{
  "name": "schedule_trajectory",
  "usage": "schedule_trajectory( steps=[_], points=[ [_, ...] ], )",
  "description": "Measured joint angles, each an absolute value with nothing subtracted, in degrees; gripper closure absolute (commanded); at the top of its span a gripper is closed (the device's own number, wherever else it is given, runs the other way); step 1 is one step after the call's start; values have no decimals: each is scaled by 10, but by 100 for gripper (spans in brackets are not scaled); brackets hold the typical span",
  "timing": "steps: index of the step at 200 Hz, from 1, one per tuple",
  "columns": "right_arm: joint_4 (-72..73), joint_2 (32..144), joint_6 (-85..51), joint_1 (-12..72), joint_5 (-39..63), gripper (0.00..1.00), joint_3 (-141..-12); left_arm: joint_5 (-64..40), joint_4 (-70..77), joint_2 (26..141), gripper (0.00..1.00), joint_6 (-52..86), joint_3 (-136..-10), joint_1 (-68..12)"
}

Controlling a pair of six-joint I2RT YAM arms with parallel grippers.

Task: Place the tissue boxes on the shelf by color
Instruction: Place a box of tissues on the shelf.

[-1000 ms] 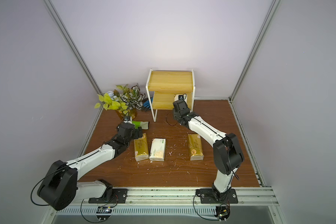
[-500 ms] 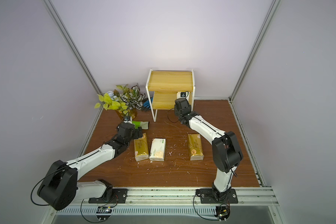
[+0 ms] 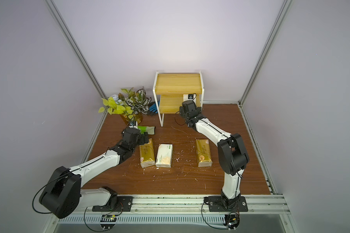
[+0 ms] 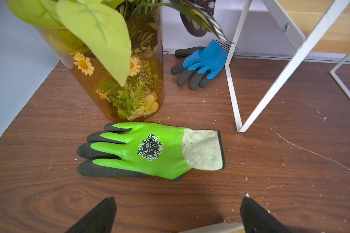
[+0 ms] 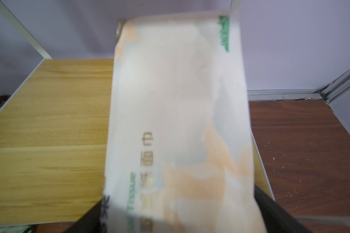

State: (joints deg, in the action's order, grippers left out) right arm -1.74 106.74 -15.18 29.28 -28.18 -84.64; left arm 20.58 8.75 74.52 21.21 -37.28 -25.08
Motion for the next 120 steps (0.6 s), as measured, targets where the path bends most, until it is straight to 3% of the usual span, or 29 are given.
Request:
schedule_trajectory(
  steps=[57,120],
  points=[
    [-9,1066,-151,291,-283,1,-832,196,88,756,0,215,-373,-251],
    [36,989,-153,291,-271,1,-722,193,88,758,0,220,-373,-251]
  ],
)
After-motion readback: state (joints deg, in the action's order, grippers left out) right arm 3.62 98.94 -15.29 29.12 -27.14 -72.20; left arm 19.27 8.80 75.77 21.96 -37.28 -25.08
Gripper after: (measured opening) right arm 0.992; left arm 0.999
